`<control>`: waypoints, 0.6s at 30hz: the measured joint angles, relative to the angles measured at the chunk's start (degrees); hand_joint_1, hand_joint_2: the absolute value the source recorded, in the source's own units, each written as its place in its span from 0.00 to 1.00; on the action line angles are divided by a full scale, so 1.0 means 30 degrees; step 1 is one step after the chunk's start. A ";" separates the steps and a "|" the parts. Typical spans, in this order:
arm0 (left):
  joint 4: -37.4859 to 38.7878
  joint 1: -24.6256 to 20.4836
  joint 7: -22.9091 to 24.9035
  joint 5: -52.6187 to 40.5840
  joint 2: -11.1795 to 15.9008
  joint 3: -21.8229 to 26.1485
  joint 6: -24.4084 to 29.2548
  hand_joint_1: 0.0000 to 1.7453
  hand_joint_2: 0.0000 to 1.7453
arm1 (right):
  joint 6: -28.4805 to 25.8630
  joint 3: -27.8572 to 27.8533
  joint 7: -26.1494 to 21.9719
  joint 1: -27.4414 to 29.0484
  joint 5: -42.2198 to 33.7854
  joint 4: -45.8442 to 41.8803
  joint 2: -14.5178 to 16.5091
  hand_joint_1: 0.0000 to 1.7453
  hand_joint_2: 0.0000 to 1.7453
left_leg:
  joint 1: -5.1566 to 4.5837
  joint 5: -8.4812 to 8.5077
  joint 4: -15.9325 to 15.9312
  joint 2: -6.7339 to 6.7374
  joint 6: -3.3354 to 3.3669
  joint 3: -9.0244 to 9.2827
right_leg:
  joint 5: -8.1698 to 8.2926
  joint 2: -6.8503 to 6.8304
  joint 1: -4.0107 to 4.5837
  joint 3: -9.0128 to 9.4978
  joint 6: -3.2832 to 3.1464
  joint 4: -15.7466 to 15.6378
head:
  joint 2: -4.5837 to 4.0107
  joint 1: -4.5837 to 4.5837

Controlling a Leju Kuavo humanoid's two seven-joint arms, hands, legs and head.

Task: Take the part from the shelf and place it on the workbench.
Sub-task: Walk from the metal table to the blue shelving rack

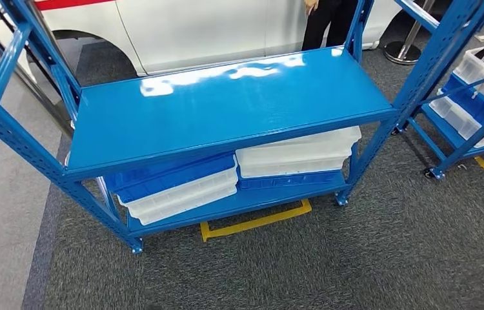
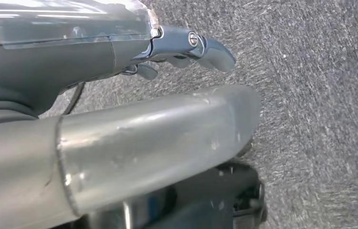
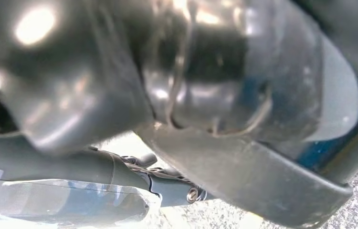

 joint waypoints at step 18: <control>0.0000 0.0034 -0.0167 -0.0031 0.0007 0.0062 0.0002 0.00 0.00 | 0.0002 -0.0016 -0.0097 -0.0034 -0.0031 -0.0005 -0.0009 0.00 0.00 | 0.0050 0.1071 -0.2965 0.0418 0.1083 0.2134 | -0.2407 -0.0633 0.0035 -0.2409 0.0984 0.5195 | 0.0000 0.0009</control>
